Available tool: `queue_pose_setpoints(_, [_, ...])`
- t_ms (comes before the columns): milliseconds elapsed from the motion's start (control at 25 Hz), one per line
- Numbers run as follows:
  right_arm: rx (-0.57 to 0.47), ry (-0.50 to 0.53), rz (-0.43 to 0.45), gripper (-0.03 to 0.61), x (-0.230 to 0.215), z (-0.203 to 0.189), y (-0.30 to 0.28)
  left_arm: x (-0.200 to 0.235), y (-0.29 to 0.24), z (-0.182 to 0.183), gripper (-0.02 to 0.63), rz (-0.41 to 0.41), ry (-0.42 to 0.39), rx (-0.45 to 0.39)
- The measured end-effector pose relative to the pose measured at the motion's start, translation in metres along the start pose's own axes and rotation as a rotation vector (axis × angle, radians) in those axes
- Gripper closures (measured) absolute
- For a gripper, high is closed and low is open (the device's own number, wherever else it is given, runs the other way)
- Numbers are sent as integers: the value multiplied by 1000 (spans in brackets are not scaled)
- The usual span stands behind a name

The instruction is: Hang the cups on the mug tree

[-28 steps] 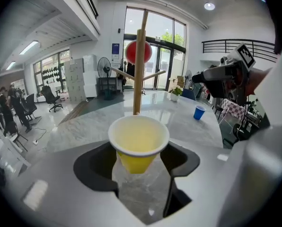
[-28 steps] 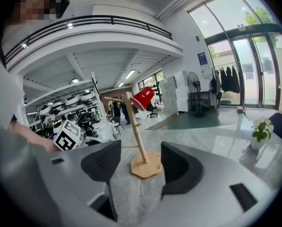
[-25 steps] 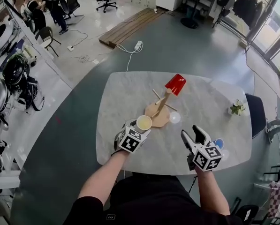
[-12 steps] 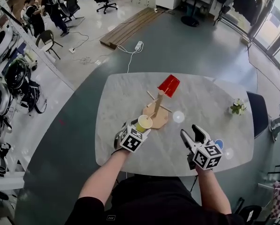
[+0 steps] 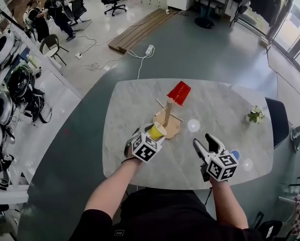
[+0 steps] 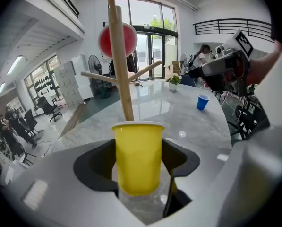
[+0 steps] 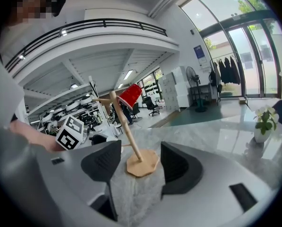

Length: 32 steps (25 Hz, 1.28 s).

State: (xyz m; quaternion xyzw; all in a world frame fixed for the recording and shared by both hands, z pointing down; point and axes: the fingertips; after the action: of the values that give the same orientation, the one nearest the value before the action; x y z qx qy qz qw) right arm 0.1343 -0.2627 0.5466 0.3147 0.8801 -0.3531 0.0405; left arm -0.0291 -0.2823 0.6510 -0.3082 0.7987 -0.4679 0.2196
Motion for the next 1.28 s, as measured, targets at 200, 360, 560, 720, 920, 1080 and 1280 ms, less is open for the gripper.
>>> queue_pose_setpoints(200, [-2,-5,-11,310,-6,2,0,-1,-5,12,316,12,-64,12])
queue_pose_setpoints(360, [-4,-13,-20,310,-15,1,6,-7,-10,20,316,44,-143,38])
queue_pose_setpoints(560, [5,-29,-26,310,-17,-5,8,-8,-20,24,314,53,-189,72])
queue_pose_setpoints(720, [6,-43,-32,310,-21,-8,10,-8,-28,25,314,64,-218,113])
queue_pose_setpoints(920, [-4,-62,-37,310,-24,-8,11,-9,-38,22,314,54,-246,181])
queue_pose_setpoints(1080, [-7,-72,-36,310,-25,-11,13,-14,-35,22,314,48,-267,178])
queue_pose_setpoints(1280, [-17,-81,-42,310,-28,-9,13,-21,-29,29,314,48,-304,145])
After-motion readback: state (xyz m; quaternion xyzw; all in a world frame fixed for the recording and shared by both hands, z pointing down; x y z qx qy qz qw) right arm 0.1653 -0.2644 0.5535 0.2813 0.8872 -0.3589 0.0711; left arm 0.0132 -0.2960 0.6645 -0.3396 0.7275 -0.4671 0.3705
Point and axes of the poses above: the fingertips, and each gripper's own axes: y backward along the fingers, x to its left, z out of its top, and after that the axes turned 14 degrees about x, right-handed
